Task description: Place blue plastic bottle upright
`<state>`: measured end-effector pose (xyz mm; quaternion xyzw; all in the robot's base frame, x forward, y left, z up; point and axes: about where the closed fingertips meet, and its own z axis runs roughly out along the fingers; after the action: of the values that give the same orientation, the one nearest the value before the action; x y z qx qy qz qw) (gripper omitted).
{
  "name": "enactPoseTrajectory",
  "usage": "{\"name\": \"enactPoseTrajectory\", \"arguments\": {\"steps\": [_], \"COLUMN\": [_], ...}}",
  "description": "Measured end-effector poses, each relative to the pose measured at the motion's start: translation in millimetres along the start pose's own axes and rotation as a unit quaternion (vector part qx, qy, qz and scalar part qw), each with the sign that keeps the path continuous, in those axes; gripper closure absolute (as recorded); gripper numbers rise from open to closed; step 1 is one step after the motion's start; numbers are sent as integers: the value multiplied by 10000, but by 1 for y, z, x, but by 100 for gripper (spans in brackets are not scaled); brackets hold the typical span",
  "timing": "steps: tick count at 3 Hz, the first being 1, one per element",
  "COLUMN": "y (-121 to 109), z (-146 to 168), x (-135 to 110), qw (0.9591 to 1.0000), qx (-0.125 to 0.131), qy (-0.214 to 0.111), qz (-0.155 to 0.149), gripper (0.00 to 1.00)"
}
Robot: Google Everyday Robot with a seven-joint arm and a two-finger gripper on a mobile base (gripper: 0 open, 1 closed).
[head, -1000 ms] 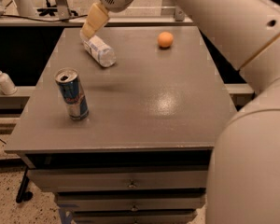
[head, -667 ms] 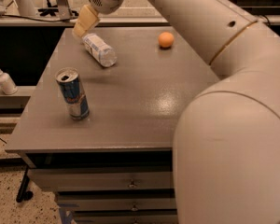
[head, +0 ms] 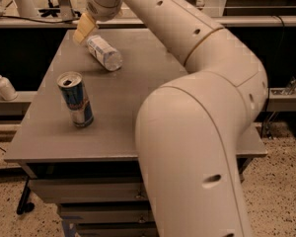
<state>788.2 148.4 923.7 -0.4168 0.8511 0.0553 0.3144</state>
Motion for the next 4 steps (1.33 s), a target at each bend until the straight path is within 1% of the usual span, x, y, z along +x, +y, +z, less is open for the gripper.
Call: {"name": "enactPoseTrajectory", "arguments": {"steps": [1, 2, 3, 4], "y": [-5, -5, -2, 1], "z": [30, 54, 72, 80], "x": [4, 9, 15, 22], "qw": [9996, 9986, 9962, 9918], "qx": [49, 36, 40, 123], "qy": [267, 525, 863, 1272], "qz": [73, 92, 77, 20], "gripper": [0, 0, 18, 41]}}
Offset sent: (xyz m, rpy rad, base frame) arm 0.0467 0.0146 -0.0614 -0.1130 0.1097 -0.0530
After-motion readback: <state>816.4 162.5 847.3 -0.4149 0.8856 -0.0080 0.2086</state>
